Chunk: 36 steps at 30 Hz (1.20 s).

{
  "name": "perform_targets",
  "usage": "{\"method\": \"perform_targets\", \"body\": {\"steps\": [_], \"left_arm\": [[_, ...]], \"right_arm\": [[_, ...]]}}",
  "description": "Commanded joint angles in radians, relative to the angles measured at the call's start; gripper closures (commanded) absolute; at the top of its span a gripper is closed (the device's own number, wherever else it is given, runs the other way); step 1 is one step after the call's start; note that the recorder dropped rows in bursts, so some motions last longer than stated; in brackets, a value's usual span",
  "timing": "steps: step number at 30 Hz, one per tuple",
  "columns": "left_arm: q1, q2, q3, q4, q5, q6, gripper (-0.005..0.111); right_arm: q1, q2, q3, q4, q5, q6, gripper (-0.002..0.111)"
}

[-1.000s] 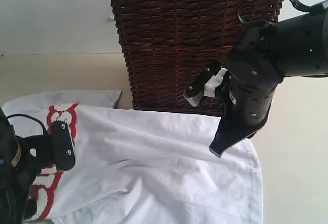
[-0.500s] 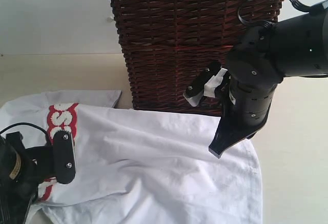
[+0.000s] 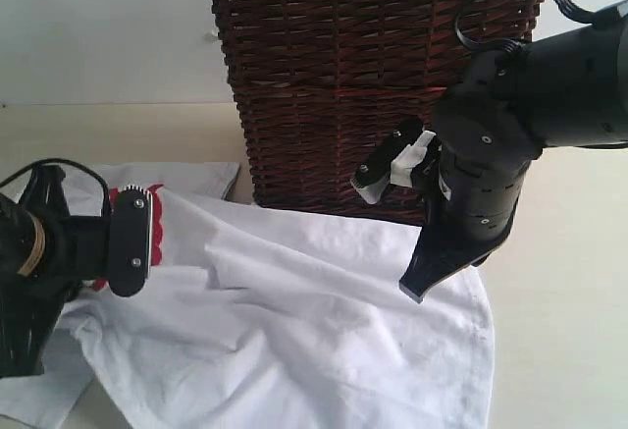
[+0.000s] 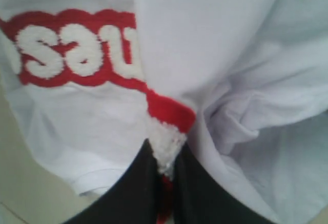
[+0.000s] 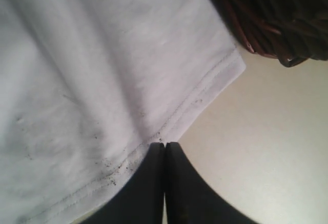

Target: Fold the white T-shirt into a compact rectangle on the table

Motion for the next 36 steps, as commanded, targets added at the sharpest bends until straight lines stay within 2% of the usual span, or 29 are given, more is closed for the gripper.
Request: {"method": "perform_targets", "body": {"steps": [1,3,7,9,11,15,20,22,23,27,29,31,33,36], "left_arm": [[0.083,0.016,-0.009,0.147,-0.128,-0.047,0.104],[0.134,0.028,-0.009,0.168,-0.208,-0.103,0.097],[0.256,0.039,-0.009,0.172,-0.446,-0.154,0.067],[0.311,0.045,-0.009,0.168,-0.576,-0.175,0.056],[0.366,0.046,-0.009,0.124,-0.670,-0.191,0.056],[0.438,0.036,-0.014,-0.025,-0.744,-0.191,0.056],[0.466,-0.042,-0.027,-0.422,-0.798,-0.193,0.056],[0.464,-0.078,-0.027,-0.546,-0.745,-0.215,0.055],[0.462,-0.097,-0.028,-0.563,-0.695,-0.219,0.055],[0.438,-0.160,-0.028,-0.563,-0.434,-0.242,0.055],[0.416,-0.184,-0.028,-0.537,-0.256,-0.183,0.055],[0.385,-0.207,-0.028,-0.534,-0.095,-0.106,0.056],[0.339,-0.244,-0.028,-0.556,-0.005,-0.085,0.057],[0.263,-0.292,-0.028,-0.635,0.106,-0.042,0.069]], "right_arm": [[-0.004,-0.009,0.002,0.003,-0.009,-0.005,0.108],[-0.004,-0.009,0.002,0.010,-0.011,-0.005,0.108],[-0.004,-0.009,0.002,0.041,-0.032,-0.016,0.108],[-0.004,-0.009,0.002,0.054,-0.035,-0.029,0.108],[-0.004,-0.009,0.002,0.054,-0.035,-0.029,0.108],[-0.004,-0.009,0.002,0.054,-0.035,-0.029,0.108],[-0.004,-0.009,0.002,0.054,-0.031,-0.029,0.108],[-0.004,-0.009,0.002,0.054,-0.029,-0.029,0.108],[-0.004,-0.009,0.002,0.054,-0.029,-0.029,0.108],[-0.004,-0.009,0.002,0.054,-0.026,-0.050,0.108],[-0.004,-0.009,0.002,0.054,-0.024,-0.054,0.108],[-0.004,-0.009,0.002,0.053,-0.011,-0.054,0.108],[-0.004,-0.009,0.002,0.052,0.001,-0.054,0.108],[-0.004,-0.011,0.002,0.048,0.008,-0.054,0.108]]}}
